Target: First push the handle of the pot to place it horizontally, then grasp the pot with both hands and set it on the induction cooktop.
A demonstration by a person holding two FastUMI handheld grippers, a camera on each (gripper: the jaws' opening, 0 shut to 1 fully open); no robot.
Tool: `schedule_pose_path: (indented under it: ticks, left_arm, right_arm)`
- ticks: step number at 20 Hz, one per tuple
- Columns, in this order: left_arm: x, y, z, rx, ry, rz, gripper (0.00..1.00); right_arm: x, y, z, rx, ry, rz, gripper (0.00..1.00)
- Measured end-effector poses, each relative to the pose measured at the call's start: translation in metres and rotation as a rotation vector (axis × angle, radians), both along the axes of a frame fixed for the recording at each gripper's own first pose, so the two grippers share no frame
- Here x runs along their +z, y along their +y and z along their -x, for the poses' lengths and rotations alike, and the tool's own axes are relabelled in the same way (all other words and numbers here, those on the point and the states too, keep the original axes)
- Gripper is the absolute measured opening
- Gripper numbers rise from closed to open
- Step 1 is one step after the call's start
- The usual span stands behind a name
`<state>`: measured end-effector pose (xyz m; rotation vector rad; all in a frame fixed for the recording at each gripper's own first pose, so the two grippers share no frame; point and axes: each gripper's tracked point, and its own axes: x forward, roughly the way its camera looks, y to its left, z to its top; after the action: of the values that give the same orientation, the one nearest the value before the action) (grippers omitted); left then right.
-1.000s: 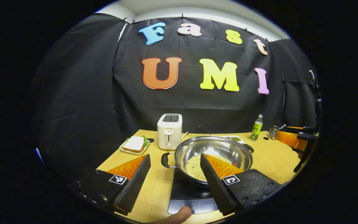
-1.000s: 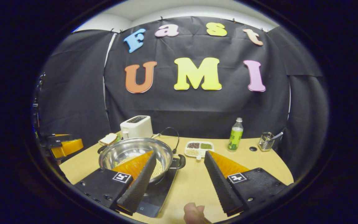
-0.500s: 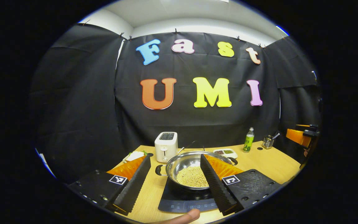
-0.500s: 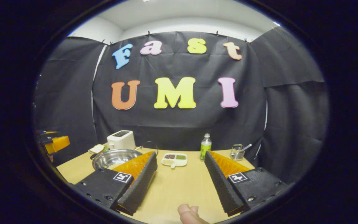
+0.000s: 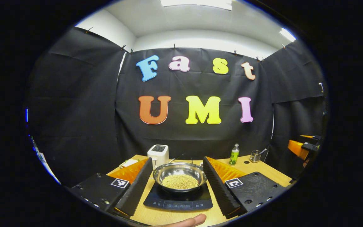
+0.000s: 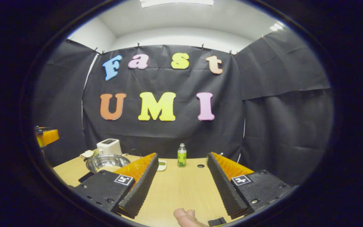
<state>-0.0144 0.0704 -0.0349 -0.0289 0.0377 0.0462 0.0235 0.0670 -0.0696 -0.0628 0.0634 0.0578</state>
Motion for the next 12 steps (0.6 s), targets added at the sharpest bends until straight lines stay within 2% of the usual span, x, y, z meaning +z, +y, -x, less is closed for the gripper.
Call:
schedule_pose_path:
  ticks: [5,12]
  left_arm:
    - [-0.001,-0.001,0.011,-0.003,-0.032,0.01,0.95]
    - [0.008,-0.011,0.016,-0.039,-0.078,-0.026,0.95]
  right_arm:
    - [0.008,-0.008,0.026,0.016,-0.059,0.004,0.97]
    - [0.007,-0.005,0.03,0.015,-0.086,0.029,0.97]
